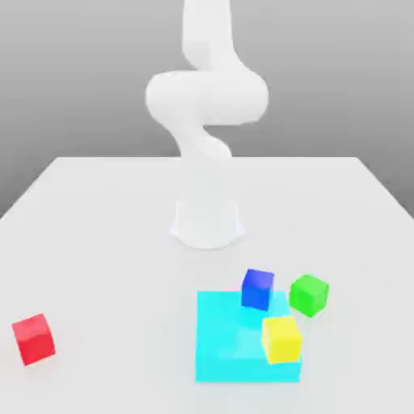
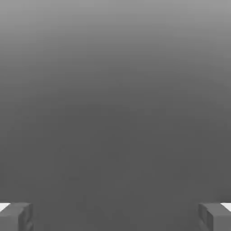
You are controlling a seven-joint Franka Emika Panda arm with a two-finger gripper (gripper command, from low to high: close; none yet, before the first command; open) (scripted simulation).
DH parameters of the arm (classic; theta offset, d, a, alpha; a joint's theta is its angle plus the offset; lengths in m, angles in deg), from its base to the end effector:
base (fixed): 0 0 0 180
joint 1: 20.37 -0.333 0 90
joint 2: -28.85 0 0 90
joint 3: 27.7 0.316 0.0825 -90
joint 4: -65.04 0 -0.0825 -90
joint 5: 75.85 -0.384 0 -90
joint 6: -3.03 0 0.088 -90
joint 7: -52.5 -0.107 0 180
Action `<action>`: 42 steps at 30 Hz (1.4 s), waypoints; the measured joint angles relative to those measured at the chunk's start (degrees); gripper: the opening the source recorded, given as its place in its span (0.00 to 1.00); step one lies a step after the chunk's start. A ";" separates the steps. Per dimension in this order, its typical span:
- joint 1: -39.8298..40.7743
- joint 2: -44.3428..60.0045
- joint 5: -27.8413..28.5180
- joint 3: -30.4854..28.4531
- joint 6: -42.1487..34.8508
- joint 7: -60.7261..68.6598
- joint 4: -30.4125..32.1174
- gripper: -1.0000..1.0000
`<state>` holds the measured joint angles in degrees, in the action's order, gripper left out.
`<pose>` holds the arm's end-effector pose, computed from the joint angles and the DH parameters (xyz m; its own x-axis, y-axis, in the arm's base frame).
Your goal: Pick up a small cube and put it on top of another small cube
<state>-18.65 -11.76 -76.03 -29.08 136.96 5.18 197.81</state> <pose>0.3800 -0.0237 0.6733 0.4691 -0.7671 0.4376 -0.5801 -0.6412 -0.5023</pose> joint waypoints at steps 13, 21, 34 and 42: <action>8.25 27.25 -2.08 -8.68 11.25 -6.88 5.16 0.50; 15.18 44.05 -6.02 -12.94 18.01 -9.16 8.26 0.50; 22.93 64.53 -14.81 -8.98 29.87 -5.78 7.93 0.00; 21.02 57.66 -10.35 -11.84 24.64 -9.16 9.46 0.00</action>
<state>2.37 45.90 -86.37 -40.92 161.59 -3.97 207.26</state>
